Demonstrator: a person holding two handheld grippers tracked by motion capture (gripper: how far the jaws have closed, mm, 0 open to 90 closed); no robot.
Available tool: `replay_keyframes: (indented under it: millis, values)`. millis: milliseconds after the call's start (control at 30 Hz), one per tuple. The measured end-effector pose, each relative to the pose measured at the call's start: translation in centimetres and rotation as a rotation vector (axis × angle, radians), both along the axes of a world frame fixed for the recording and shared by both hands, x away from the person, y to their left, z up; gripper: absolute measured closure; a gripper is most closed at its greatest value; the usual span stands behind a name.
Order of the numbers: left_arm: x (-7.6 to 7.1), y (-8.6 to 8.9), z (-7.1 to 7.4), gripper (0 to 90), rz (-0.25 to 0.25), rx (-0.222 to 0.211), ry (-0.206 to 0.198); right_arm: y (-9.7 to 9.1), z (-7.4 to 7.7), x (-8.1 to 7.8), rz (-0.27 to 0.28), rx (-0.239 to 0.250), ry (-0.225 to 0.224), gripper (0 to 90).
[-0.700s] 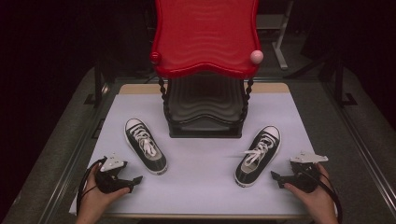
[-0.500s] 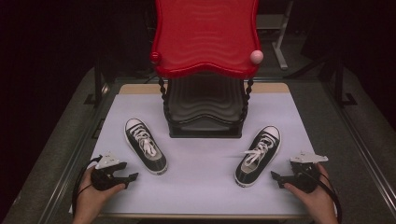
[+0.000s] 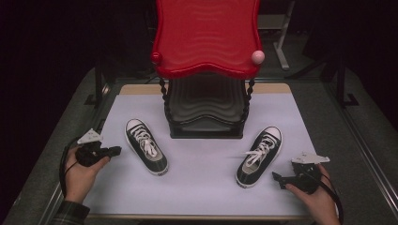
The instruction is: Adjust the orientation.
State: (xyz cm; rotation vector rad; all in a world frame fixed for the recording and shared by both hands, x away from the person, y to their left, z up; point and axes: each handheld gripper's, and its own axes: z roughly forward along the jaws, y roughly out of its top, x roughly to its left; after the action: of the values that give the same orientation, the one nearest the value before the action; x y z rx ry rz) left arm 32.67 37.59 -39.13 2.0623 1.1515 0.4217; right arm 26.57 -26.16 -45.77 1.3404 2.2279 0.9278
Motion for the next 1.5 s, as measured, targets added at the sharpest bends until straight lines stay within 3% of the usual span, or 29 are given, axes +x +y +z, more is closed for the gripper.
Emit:
replay_keyframes:
  millis: [233,400,600,667,833,1000,1033,1300,1500]
  values:
    - [4.5,0.2,1.9,90.0,0.056,0.012,-0.015,0.0,0.0,0.0,0.001,0.002,0.001,10.2]
    - [7.8,0.3,2.2,89.9,0.065,0.033,-0.008,0.0,0.0,0.0,0.001,0.002,0.002,10.2]
    - [11.7,0.1,1.2,89.9,0.085,0.052,0.013,0.0,0.0,0.0,0.0,0.004,0.005,10.2]
    - [12.6,0.0,0.8,89.9,0.089,0.036,0.013,0.0,0.0,0.0,0.0,0.004,0.004,10.2]
    - [14.3,-0.3,-0.6,89.9,0.107,0.047,0.036,0.0,0.0,0.0,-0.001,0.006,0.004,10.2]
    - [15.0,-0.5,-2.4,89.9,0.116,0.074,0.1,0.0,0.0,0.0,-0.001,0.006,0.005,10.2]
    - [15.0,-0.6,-2.7,89.9,0.116,0.076,0.098,0.0,0.0,0.0,-0.001,0.006,0.004,10.2]
    - [14.2,-1.1,-2.3,90.0,0.104,0.091,0.112,0.0,0.0,0.0,-0.001,0.006,0.005,10.2]
    - [12.6,-1.8,-2.5,90.0,0.093,0.038,0.112,0.0,0.0,0.0,-0.001,0.006,0.005,10.2]
